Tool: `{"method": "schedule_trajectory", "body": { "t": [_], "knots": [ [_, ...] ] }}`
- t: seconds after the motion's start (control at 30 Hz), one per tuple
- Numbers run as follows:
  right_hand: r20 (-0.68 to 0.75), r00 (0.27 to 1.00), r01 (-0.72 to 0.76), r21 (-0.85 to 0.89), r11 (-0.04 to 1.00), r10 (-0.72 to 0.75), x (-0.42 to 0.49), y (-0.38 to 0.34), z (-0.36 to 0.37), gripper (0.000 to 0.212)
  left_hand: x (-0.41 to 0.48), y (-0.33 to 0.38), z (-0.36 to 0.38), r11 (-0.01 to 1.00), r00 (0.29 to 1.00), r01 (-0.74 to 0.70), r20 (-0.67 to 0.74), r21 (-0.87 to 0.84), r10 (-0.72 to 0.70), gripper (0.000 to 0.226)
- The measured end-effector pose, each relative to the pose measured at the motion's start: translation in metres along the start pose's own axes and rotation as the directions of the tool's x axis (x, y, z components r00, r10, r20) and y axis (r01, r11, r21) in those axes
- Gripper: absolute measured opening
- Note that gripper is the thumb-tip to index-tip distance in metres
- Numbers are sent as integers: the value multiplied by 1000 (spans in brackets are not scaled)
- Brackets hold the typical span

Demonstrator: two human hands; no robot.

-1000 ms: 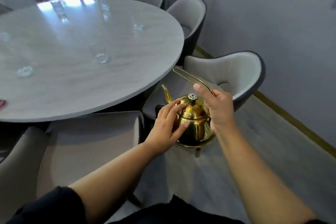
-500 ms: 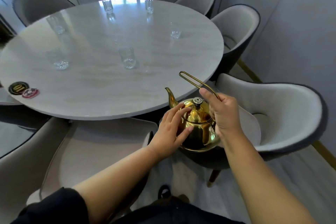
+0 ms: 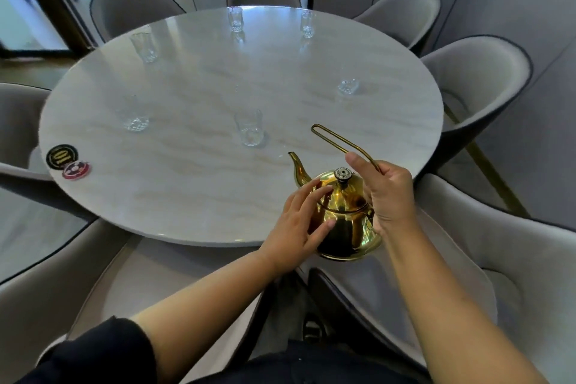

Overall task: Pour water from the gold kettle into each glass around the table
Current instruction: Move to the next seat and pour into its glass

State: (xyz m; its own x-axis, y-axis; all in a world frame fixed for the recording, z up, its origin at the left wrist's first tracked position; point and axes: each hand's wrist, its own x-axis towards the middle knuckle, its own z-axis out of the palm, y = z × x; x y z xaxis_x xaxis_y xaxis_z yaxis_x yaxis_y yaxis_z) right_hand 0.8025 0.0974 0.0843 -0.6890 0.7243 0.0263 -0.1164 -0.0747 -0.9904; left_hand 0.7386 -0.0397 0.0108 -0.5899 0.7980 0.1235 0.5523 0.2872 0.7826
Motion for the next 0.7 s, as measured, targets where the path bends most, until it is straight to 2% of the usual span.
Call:
{"method": "schedule_trajectory", "body": {
  "t": [0.23,0.37,0.7],
  "knots": [
    [136,991,-6,-79,997,17,69,6,22,53,42,-17,-6,993,984,101,-143,-64,-109,51],
    [167,985,-19,-129,991,40,98,10,39,49,63,-28,-14,979,967,177,-169,-98,-192,49],
    [185,981,-31,-179,983,65,145,7,81,50,97,-56,-68,983,983,182,26,1,-182,59]
  ]
}}
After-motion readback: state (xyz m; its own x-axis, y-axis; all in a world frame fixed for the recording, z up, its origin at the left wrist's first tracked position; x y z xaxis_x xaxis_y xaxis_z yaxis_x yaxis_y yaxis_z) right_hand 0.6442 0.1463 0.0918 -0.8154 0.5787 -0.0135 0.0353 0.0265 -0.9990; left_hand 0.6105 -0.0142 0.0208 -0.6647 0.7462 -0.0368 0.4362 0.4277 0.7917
